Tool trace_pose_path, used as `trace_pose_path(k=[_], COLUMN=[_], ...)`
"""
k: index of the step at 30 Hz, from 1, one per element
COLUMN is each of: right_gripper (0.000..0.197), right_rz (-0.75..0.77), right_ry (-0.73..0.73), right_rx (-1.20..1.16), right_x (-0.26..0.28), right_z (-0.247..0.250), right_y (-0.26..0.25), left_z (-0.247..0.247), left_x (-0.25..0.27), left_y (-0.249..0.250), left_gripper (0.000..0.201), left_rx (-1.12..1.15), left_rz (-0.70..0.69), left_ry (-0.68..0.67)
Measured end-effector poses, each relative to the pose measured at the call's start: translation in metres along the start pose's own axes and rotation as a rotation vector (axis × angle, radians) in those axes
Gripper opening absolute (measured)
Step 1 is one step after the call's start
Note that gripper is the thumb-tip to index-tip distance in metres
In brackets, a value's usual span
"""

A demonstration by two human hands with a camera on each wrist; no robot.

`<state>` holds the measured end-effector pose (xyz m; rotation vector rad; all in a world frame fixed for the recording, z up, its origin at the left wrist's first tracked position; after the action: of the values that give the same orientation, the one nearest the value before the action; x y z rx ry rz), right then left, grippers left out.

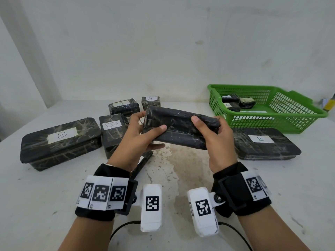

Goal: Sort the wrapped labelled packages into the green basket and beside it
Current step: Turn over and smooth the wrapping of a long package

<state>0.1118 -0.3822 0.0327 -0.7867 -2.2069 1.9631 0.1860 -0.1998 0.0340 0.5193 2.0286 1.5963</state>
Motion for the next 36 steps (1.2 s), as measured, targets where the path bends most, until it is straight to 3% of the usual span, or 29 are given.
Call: trace_pose_path(k=[2,4,7,9,12,15,18,21,25,27,32,36], right_gripper=[0.029,0.043,0.053,0.040,0.012,0.013,0.023,0.044,0.033,0.032,0.065,0.053], right_rz=[-0.016,-0.070,-0.258,-0.318,-0.192,-0.120,-0.150,-0.131,-0.059,-0.060,-0.124,-0.080], right_ry=[-0.005,-0.021,-0.094,-0.155,-0.118,-0.104,-0.173,-0.226,-0.157,-0.133,-0.163,-0.129], right_rx=[0.000,-0.041,-0.141,-0.197,-0.216,-0.210,-0.155,-0.141,-0.170,-0.198,-0.207,-0.237], right_x=[-0.001,-0.002,-0.004,-0.003,-0.004,-0.007,-0.006,-0.003,-0.002,-0.003,-0.001,-0.001], right_z=[-0.001,-0.002,-0.005,-0.009,-0.007,-0.003,-0.009,-0.018,-0.013,-0.010,-0.018,-0.016], right_y=[0.001,0.004,0.014,0.018,0.013,0.008,0.007,0.008,0.005,0.004,0.009,0.011], left_z=[-0.002,-0.001,0.006,0.009,0.006,0.002,0.004,0.007,0.002,-0.001,0.003,0.000], left_x=[0.001,0.001,0.002,0.004,0.003,0.000,-0.002,-0.002,-0.003,-0.002,-0.002,-0.002], left_y=[0.001,0.005,0.008,0.009,0.008,0.004,-0.001,-0.002,-0.001,-0.002,0.000,0.000], left_gripper=[0.052,0.047,0.048,0.052,0.047,0.025,0.012,0.016,0.059,0.070,0.068,0.067], left_rx=[-0.003,-0.014,0.026,0.041,0.043,0.050,0.040,0.050,0.091,0.081,0.021,0.014], left_rz=[-0.046,-0.107,-0.175,-0.185,-0.133,-0.088,-0.068,-0.064,-0.061,-0.060,-0.089,-0.073], left_ry=[0.000,0.037,0.125,0.144,0.118,0.082,0.121,0.152,0.056,0.025,0.058,0.023])
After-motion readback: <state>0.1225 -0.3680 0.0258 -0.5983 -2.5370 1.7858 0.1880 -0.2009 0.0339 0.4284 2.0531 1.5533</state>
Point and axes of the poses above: each hand's wrist, its own x-axis away from the middle knuckle, its own z-axis out of the back of the hand, y = z × x, the point moved 6 cm from there along -x, towards the middle knuckle, and after that the axes turned 13 degrees about -y, right-handed, at the moved point
